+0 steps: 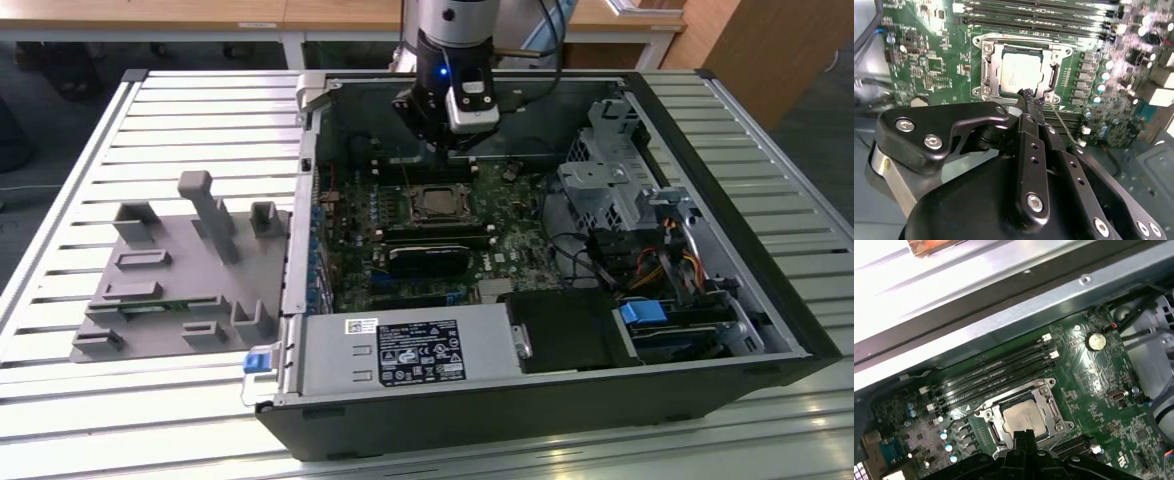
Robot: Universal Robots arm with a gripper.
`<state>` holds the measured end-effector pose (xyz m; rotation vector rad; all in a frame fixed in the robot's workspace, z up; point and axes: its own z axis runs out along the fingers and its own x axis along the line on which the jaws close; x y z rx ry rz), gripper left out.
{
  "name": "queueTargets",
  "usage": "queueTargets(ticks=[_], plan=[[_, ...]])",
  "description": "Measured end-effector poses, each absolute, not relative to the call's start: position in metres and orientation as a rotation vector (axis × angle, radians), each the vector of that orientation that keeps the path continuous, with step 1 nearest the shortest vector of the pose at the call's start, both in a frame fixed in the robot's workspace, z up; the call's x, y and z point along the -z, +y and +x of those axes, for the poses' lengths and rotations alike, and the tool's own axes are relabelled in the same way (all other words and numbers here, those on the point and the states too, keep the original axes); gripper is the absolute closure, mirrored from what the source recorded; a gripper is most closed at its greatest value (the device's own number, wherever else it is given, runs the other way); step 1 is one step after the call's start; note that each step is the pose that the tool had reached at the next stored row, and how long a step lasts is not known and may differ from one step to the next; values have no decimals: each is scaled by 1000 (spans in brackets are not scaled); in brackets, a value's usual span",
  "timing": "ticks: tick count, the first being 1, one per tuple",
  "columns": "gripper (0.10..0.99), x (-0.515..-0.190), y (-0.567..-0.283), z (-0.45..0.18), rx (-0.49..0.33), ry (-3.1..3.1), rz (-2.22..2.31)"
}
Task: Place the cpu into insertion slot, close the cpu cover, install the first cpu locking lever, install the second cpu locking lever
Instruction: 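Install the first cpu locking lever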
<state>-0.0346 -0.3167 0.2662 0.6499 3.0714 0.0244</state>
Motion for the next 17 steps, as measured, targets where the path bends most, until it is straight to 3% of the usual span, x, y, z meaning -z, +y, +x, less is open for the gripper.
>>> queueTargets(ticks=[17], plan=[[980,-264,-317,-35,-26,3137,178]])
